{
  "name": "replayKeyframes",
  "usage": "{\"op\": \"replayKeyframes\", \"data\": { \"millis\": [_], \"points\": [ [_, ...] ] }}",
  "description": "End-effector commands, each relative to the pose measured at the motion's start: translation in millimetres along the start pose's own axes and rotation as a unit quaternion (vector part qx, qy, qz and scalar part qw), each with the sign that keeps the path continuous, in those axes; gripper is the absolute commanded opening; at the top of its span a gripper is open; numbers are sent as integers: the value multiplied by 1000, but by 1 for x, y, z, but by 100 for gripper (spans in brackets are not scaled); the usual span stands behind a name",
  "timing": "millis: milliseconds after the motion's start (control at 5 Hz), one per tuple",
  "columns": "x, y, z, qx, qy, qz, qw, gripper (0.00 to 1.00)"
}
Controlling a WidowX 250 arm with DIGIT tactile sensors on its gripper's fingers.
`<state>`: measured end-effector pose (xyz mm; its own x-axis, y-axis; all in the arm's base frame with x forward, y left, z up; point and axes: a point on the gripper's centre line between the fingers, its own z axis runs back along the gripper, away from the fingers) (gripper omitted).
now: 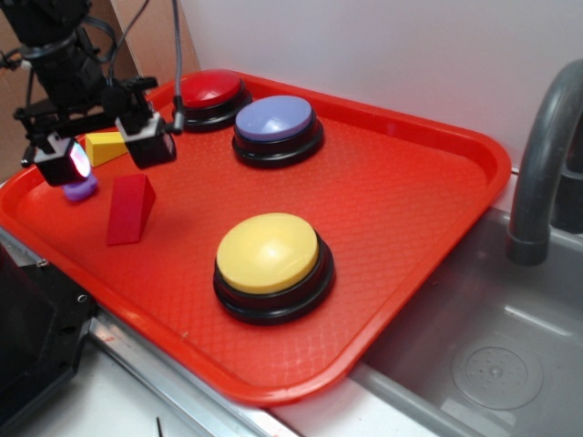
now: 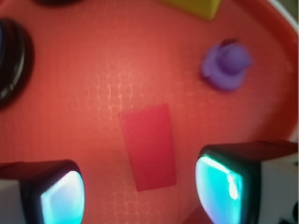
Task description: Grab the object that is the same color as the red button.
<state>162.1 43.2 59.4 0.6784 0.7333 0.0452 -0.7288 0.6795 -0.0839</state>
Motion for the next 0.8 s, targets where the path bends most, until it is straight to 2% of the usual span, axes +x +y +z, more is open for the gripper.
{"op": "replayKeyframes", "data": {
  "millis": [0,200,600],
  "points": [
    [3,1,-27,-15,6,-55,998,100],
    [2,0,-38,3,20,-59,998,100],
    [4,-4,-46,19,30,-69,997,100]
  ]
}}
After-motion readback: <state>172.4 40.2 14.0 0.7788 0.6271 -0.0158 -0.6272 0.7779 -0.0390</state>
